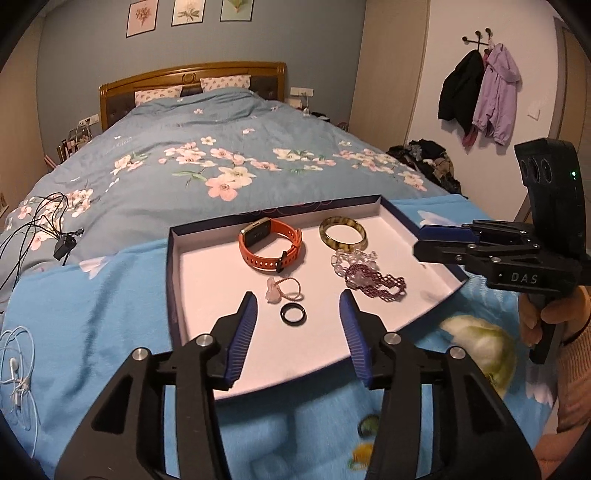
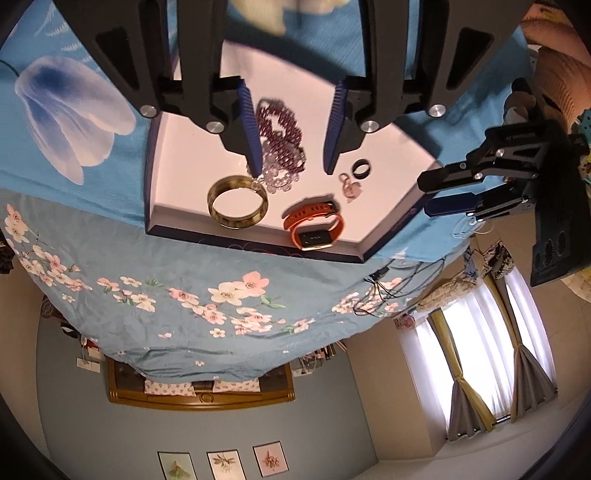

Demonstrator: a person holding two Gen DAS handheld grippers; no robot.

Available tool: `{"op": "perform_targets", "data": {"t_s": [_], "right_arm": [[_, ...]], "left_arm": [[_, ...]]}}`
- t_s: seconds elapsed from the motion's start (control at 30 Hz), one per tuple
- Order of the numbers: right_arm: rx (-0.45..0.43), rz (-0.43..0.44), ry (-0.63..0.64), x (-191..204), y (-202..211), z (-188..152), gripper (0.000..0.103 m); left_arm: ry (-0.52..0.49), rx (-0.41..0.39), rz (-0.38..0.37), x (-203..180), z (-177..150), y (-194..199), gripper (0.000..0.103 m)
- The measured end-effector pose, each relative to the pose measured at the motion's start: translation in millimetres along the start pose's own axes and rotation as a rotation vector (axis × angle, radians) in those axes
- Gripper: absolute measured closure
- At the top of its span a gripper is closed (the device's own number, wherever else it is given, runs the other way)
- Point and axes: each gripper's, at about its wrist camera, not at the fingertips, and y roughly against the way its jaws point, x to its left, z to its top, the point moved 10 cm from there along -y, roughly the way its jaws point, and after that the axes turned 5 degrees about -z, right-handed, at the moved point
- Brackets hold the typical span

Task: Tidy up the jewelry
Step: 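Move the left tool to the yellow beaded hair tie while the right tool approaches the green-stone ring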

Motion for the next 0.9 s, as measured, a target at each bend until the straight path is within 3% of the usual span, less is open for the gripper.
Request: {"op": "perform_targets", "data": {"t_s": [0.17, 0.33, 0.6, 0.9], "right_arm": [[-0.012, 0.011, 0.008, 5.0, 27.3, -17.7, 0.065], [0.035, 0.026, 0.013, 9.3, 43.5, -54.2, 0.061], [0.13, 0.022, 0.021, 17.7, 55.0, -110.3, 0.061], [0.159, 0.009, -0.015, 17.2, 61.6, -140.1, 0.062]], "left_arm": [[-0.01, -0.021, -0.011, -4.0, -11.8, 27.0, 0.052], [-0.023, -0.013, -0.011, -10.2, -34.0, 40.4, 0.049], [-0.025, 0.031, -0.027, -21.4, -66.5, 44.7, 0.046], [-0.04, 0.051, -0.042, -29.1, -84.0, 51.9, 0.044]]}}
